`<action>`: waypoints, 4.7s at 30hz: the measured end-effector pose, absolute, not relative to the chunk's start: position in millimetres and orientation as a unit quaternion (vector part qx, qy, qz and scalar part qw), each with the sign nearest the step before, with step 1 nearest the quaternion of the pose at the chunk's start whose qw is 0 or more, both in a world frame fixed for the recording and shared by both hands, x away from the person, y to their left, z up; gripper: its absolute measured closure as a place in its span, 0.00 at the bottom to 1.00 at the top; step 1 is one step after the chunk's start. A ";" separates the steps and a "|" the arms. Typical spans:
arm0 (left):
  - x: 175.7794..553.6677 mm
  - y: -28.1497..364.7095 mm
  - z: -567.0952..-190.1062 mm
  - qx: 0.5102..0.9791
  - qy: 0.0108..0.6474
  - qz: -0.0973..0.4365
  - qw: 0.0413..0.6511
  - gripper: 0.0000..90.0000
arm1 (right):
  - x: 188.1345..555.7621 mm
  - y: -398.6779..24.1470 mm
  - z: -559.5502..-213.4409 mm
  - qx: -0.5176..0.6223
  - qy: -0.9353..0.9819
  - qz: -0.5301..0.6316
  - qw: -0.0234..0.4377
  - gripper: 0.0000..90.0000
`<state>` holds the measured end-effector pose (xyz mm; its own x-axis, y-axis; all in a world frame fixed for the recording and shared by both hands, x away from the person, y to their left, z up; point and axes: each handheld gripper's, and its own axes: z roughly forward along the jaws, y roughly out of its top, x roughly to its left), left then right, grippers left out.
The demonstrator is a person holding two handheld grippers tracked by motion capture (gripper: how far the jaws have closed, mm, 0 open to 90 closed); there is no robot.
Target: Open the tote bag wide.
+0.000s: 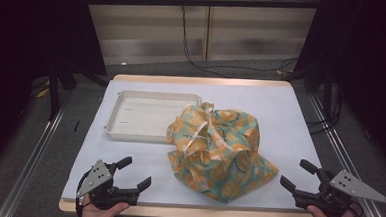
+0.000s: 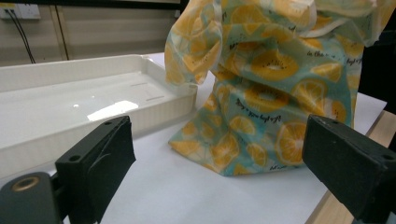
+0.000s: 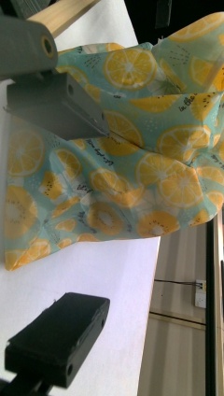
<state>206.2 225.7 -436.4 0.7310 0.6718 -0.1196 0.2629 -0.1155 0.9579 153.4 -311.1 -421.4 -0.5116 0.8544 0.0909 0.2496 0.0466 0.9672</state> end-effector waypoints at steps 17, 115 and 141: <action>204.7 214.9 -432.8 0.747 0.296 0.144 0.578 0.45 | 160.0 -290.9 -406.6 0.382 0.702 0.556 0.228 0.42; 269.5 86.6 -376.2 0.811 0.113 0.037 0.572 1.00 | 239.1 -242.7 -323.6 0.327 0.736 0.562 0.189 0.50; 199.4 85.0 -386.0 0.838 0.039 -0.003 0.545 1.00 | 262.5 -297.9 -359.4 0.420 0.683 0.553 0.228 0.99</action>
<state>199.4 85.0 -386.0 0.9970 0.0613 -0.0468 0.0677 -0.4034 0.9125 262.5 -297.9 -359.4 -0.5442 0.8250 0.1526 0.3212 0.0368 0.9463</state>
